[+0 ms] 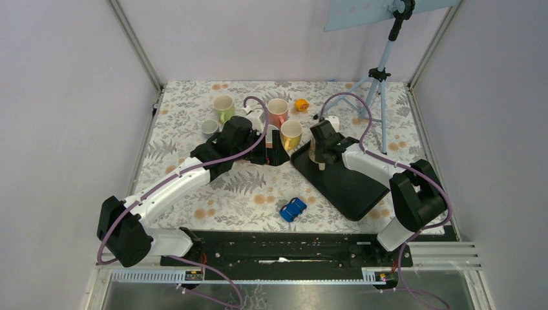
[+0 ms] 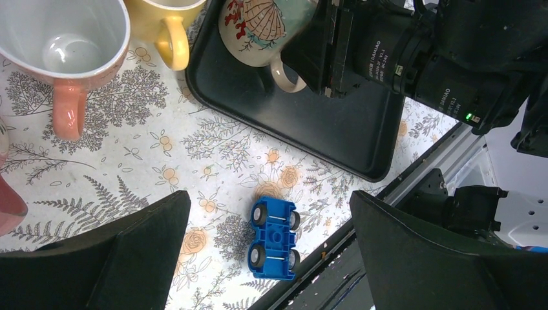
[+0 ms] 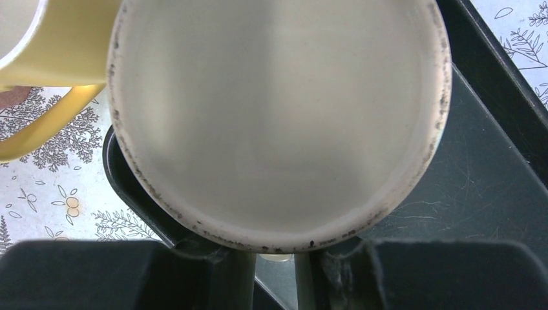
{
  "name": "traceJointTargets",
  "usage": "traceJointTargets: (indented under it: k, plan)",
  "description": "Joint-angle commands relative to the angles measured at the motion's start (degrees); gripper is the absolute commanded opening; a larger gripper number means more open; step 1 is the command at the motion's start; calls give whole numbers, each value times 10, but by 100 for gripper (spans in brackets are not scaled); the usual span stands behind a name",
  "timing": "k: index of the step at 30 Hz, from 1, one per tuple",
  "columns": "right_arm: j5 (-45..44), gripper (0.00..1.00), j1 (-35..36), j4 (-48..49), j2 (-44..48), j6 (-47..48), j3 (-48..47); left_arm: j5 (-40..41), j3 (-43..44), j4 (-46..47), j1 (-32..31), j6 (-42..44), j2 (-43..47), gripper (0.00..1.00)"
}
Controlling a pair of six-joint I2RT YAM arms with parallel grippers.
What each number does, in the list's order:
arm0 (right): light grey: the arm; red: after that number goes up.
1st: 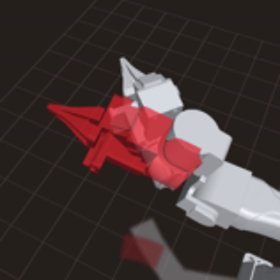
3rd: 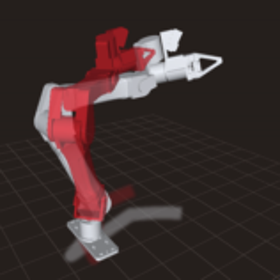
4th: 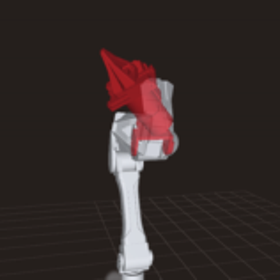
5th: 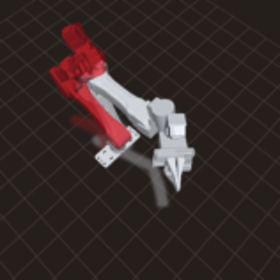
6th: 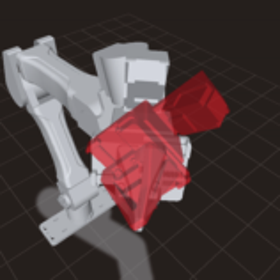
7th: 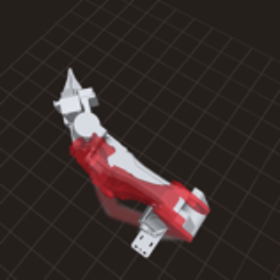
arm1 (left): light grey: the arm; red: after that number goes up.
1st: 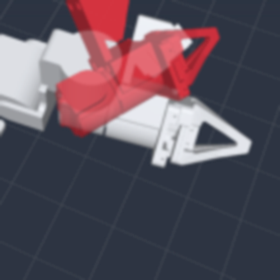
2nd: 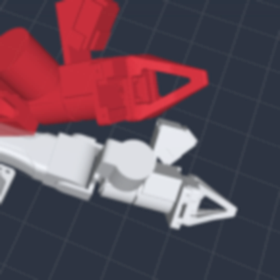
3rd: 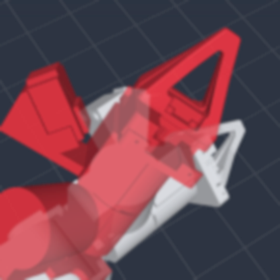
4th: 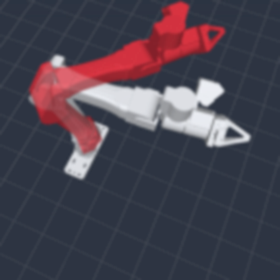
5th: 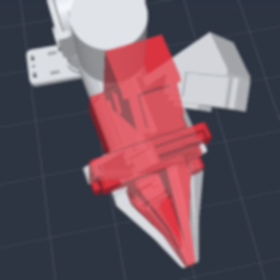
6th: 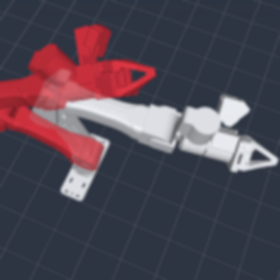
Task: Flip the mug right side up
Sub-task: Pick up the cup from the tray.
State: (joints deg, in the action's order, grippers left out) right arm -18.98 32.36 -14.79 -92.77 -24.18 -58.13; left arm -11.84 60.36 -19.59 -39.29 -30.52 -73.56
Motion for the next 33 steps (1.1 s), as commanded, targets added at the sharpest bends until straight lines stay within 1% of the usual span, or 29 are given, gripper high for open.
traceJointTargets:
  k: [1, 10, 13, 18, 19, 21, 25, 27, 28, 33]
  plan:
    - [-10, 4, 11, -12, -9, -12, 1, -9, 8, 28, 3, -5, 11, 99]
    - [-21, 40, 10, -17, -19, -8, -6, -9, 21, 20, 4, 0, 3, 99]
    - [-21, 47, 11, -14, -23, -8, -7, -11, 23, 20, 4, 2, 3, 99]
    - [-22, 54, 11, -12, -27, -7, -10, -11, 21, 19, 4, 1, 3, 99]
    - [-23, 53, 10, -12, -27, -8, -10, -10, 20, 19, 4, 1, 3, 99]
    - [-25, 45, 11, -11, -27, -8, -10, -10, 20, 19, 4, 1, 3, 99]
    - [-26, 14, 11, -11, -30, -9, -11, -10, 19, 19, 4, 2, 4, 99]
    - [-26, 3, 11, -11, -30, -10, -12, -8, 17, 19, 4, 1, 6, 99]
    - [-26, 0, 11, -12, -29, -12, -12, -8, 16, 19, 4, 1, 6, 99]
    - [-25, 0, 11, -14, -19, -18, -12, -13, 5, 29, 4, -13, 9, 99]
